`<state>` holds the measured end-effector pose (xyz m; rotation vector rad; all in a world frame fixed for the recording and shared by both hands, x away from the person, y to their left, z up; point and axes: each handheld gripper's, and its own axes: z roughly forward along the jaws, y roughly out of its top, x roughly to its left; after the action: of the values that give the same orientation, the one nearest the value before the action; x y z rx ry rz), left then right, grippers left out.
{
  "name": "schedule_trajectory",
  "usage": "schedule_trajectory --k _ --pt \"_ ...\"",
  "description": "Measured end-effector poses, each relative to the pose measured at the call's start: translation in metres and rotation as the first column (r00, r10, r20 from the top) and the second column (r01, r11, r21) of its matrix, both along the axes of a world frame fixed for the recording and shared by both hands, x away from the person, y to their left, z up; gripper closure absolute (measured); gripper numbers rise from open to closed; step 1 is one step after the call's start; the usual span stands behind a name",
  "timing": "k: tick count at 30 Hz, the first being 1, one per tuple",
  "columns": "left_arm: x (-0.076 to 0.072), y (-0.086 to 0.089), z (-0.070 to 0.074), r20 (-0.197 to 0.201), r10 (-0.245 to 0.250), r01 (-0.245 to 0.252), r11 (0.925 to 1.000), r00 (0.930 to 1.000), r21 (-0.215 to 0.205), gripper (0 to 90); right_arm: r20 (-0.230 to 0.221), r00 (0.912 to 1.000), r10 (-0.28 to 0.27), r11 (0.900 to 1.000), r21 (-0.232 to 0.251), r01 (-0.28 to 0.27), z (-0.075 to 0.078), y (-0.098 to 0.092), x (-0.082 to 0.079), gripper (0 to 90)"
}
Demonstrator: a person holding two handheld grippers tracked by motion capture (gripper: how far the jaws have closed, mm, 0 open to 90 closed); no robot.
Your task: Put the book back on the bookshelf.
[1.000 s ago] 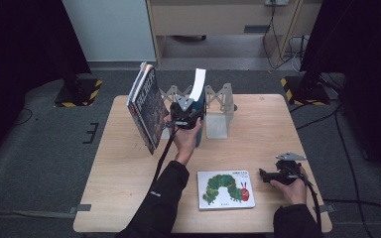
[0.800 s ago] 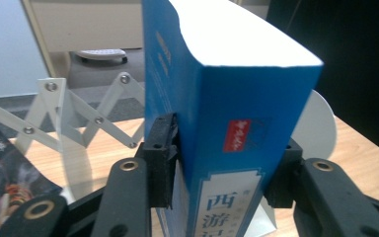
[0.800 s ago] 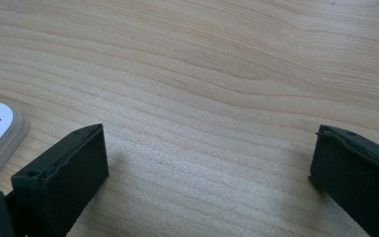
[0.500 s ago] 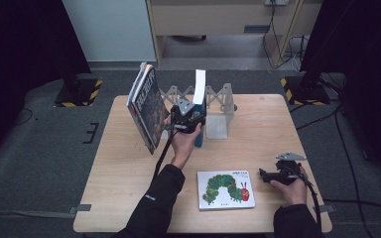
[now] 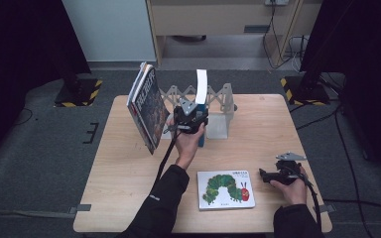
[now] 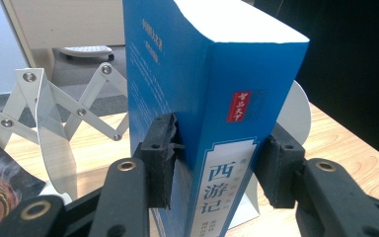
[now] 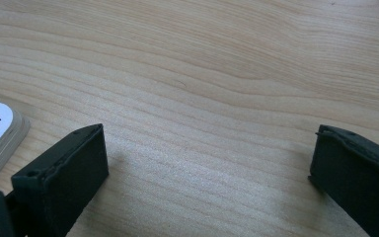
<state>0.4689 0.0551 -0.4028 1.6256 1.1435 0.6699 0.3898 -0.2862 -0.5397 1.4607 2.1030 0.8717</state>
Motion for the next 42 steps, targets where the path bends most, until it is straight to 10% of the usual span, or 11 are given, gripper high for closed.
schedule_trajectory --k 12,25,31,42 --pt "-0.008 0.013 0.001 0.028 -0.076 0.076 0.997 0.9967 0.013 48.4 -0.001 1.0 -0.002 1.0 0.002 0.002 0.0 0.0 0.0 1.3" --pt "-0.041 0.036 0.0 -0.037 -0.182 0.182 0.9832 0.9826 0.004 44.3 -0.009 0.9998 -0.017 1.0 -0.001 0.017 0.001 0.002 0.001 0.9" --pt "-0.065 0.053 -0.009 -0.097 -0.214 0.215 0.9765 0.9721 0.008 41.7 -0.07 0.9968 -0.037 0.999 -0.005 0.037 0.012 0.005 -0.001 9.5" --pt "-0.1 0.067 -0.044 -0.209 -0.265 0.28 0.9586 0.9415 0.049 36.1 -0.055 0.997 -0.055 0.993 0.104 0.061 0.037 0.013 -0.016 13.4"
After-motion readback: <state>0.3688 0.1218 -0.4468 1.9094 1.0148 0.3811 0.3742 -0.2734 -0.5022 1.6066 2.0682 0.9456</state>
